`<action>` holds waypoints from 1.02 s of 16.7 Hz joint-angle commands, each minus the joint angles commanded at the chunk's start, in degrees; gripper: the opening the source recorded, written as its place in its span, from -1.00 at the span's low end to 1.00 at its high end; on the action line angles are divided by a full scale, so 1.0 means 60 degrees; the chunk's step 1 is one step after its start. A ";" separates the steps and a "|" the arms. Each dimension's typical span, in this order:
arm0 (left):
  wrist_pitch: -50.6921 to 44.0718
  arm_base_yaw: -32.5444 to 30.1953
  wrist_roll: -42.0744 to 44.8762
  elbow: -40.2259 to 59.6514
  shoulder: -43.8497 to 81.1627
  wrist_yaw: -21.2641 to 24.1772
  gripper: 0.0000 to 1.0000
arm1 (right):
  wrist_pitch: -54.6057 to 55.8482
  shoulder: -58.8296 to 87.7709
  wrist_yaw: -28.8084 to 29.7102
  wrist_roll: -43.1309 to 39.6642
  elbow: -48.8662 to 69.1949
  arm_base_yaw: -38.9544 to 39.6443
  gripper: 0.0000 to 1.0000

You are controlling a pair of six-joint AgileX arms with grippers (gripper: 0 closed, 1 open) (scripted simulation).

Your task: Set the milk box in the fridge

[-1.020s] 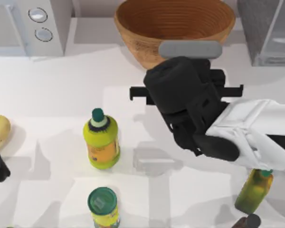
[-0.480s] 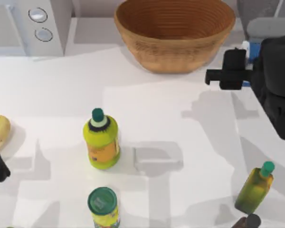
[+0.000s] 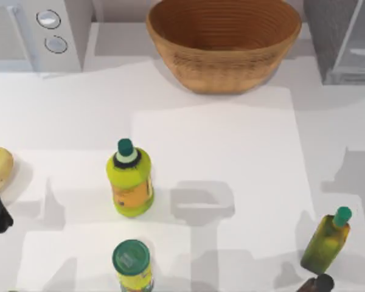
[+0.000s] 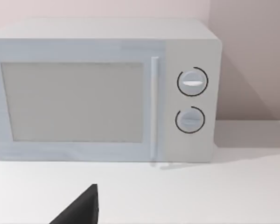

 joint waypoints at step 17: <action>0.0000 0.0000 0.0000 0.0000 0.0000 0.0000 1.00 | -0.0053 -0.3131 -0.2549 -0.0974 -0.2871 -0.2529 -1.00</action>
